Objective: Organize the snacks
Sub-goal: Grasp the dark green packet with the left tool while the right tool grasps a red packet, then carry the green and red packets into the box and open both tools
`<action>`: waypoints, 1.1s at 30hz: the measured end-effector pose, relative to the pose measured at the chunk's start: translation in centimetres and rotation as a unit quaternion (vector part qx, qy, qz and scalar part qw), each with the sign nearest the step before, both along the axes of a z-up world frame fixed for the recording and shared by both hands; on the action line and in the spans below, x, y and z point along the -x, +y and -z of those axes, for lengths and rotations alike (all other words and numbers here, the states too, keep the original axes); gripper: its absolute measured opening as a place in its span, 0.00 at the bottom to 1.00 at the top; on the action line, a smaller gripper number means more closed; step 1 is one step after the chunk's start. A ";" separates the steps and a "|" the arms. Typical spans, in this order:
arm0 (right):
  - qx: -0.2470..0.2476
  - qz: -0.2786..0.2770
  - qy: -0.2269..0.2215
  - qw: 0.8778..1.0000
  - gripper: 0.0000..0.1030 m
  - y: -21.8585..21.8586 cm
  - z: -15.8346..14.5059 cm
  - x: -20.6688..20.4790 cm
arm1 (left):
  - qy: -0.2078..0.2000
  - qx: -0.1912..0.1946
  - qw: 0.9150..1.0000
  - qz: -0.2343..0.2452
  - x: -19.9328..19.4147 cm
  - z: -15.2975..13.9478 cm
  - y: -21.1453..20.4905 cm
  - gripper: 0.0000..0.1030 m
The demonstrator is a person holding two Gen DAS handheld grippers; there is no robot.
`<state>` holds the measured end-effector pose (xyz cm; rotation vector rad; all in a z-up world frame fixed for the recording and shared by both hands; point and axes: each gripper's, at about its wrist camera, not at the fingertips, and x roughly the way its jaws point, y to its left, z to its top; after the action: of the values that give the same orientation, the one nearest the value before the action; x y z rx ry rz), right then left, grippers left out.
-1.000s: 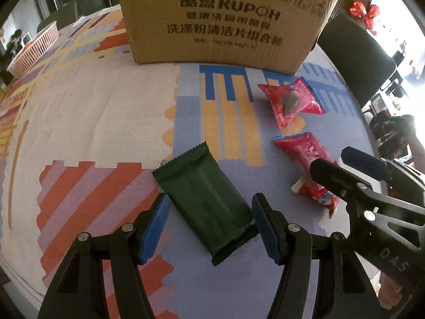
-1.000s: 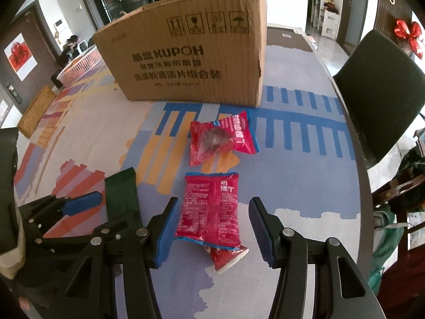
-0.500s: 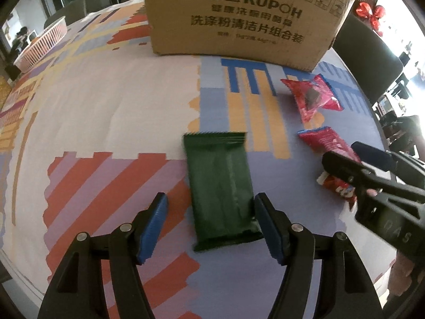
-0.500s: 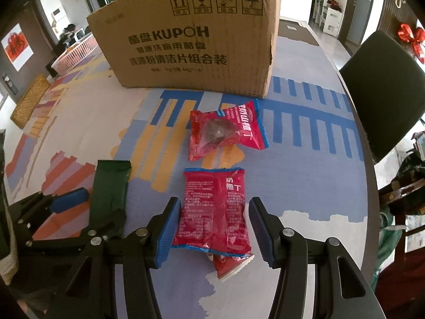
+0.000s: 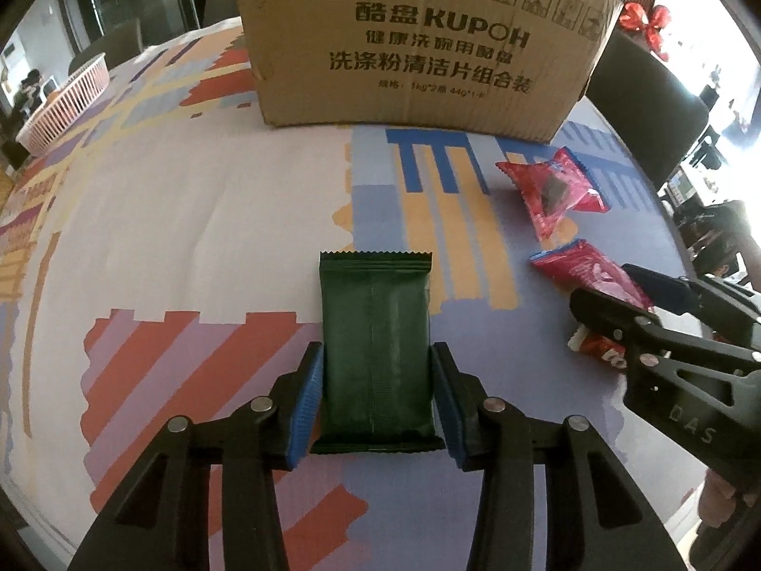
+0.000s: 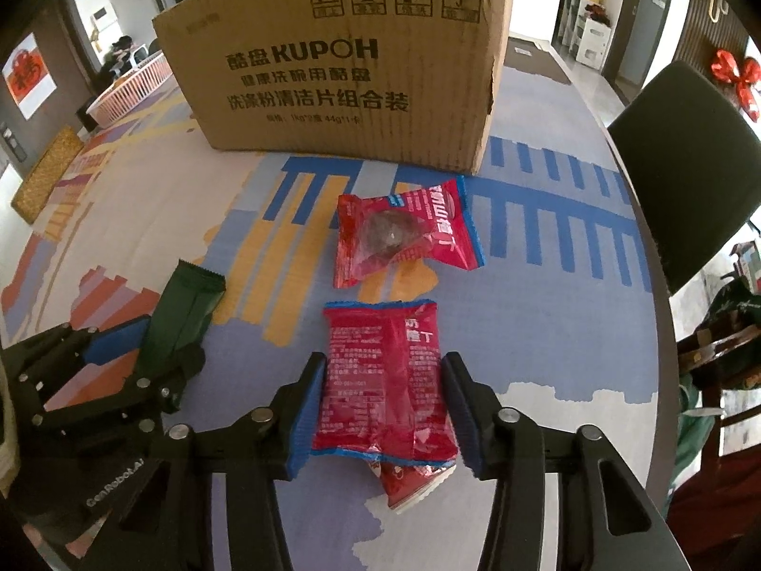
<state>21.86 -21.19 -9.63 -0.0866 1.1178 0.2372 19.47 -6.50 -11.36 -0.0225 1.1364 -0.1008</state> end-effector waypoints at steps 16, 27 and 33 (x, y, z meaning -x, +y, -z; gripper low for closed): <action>-0.009 0.011 -0.040 0.999 0.43 -0.4 -2.9 1.4 | -0.050 0.039 0.998 0.018 0.9 -4.3 0.3 0.42; -0.030 0.027 -0.089 0.995 0.43 -0.2 -6.8 2.0 | -0.122 0.033 0.992 0.029 1.0 -8.9 1.1 0.42; -0.037 0.034 -0.121 0.991 0.43 -0.2 -9.3 1.9 | -0.160 0.034 0.986 0.032 0.6 -11.8 1.5 0.42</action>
<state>19.93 -21.36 -0.37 -0.0100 0.8682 0.2016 18.85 -4.98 0.41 -0.0289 0.8120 -0.1940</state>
